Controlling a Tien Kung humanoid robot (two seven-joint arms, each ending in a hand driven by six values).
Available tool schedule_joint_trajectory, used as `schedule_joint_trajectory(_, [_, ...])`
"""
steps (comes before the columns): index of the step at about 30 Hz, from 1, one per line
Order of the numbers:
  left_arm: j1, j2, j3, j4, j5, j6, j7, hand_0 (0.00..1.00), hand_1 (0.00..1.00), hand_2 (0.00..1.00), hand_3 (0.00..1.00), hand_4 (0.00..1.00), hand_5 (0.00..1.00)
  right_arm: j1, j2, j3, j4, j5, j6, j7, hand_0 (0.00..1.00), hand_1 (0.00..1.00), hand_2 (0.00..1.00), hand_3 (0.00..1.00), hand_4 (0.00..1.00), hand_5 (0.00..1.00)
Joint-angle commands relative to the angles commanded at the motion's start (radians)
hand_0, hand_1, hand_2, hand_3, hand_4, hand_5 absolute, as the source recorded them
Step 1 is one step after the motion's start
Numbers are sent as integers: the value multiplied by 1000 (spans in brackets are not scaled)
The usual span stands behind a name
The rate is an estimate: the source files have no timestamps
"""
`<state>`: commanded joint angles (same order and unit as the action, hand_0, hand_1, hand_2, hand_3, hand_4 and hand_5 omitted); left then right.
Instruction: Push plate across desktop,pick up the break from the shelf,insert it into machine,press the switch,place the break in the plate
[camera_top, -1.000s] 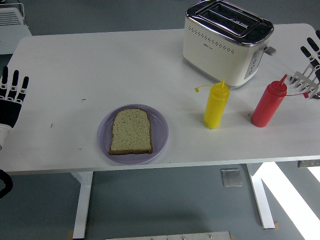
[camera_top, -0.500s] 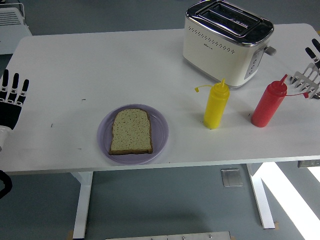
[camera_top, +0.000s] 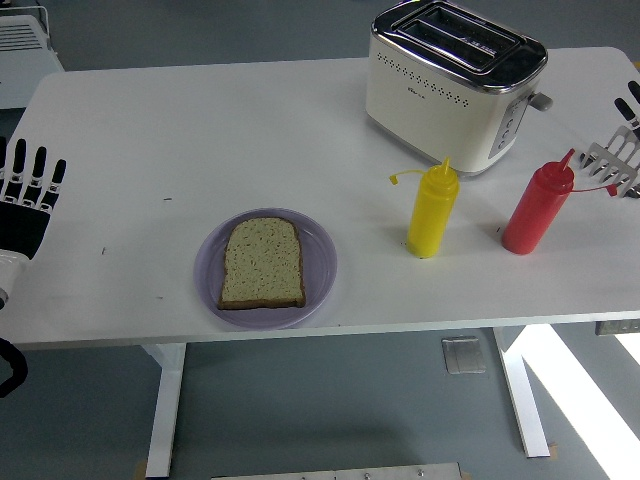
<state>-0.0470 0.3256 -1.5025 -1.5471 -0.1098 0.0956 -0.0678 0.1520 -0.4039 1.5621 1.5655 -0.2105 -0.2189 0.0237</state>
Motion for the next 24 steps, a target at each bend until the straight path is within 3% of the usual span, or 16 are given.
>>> schedule_joint_trajectory(24, [7, 1, -13, -5, 2, 1, 2, 807, 726, 671, 705, 757, 998, -16, 4, 2, -1, -6, 1, 0, 752, 684, 669, 643, 689, 417])
